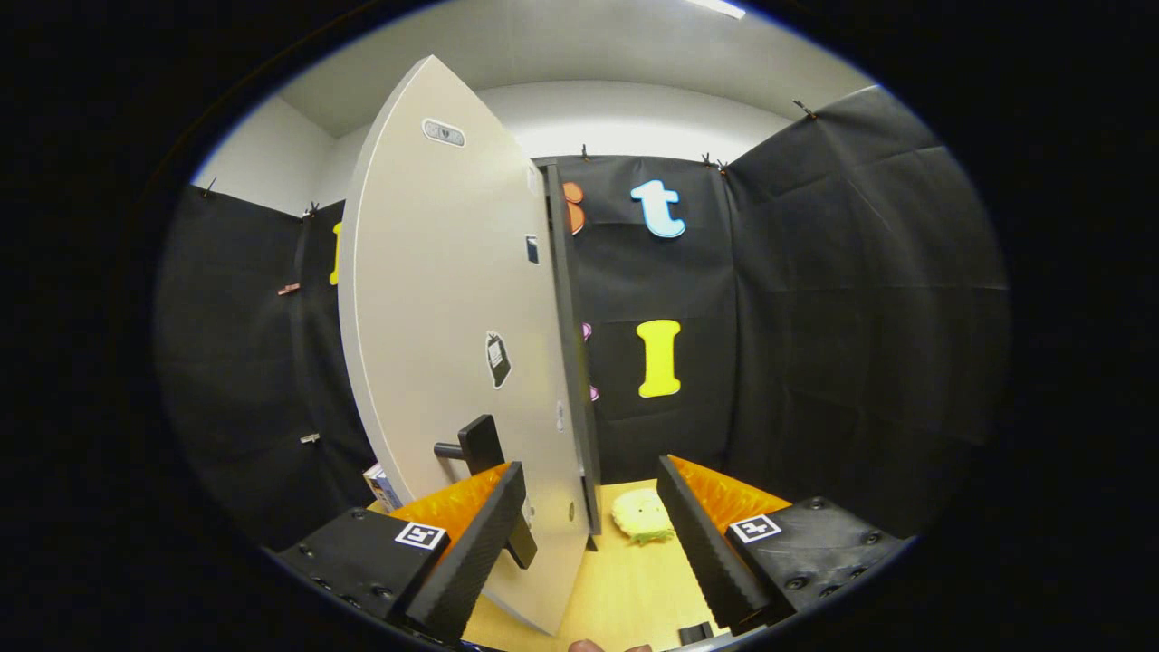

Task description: Open the shoe cabinet door, grab the shoes and put them into the shoe cabinet, then close the shoe cabinet door.

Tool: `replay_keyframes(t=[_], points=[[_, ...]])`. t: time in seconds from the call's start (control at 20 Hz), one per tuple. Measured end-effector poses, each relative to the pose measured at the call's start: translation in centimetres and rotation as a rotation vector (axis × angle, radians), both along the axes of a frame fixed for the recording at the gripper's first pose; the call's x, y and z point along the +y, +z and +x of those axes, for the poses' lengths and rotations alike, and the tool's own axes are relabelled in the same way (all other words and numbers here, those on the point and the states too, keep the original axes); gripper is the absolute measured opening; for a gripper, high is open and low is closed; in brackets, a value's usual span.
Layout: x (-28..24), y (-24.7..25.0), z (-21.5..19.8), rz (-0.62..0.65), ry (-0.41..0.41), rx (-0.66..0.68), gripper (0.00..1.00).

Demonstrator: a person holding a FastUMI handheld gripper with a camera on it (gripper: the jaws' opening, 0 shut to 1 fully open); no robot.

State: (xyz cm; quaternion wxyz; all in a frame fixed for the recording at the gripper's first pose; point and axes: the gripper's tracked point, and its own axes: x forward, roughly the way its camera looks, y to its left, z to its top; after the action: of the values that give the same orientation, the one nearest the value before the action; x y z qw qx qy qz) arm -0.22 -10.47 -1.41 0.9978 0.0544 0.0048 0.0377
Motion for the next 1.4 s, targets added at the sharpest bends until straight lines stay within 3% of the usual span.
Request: replay_keyframes(t=[0.15,0.5,0.95,1.4], points=[[3.9,-0.2,0.4,0.016,0.045,-0.004,0.98],[11.6,-0.6,3.1,0.07,0.062,-0.026,0.98],[19.4,-4.0,7.0,-0.062,0.006,0.067,0.98],[19.4,-3.8,7.4,-0.084,-0.015,0.054,0.98]])
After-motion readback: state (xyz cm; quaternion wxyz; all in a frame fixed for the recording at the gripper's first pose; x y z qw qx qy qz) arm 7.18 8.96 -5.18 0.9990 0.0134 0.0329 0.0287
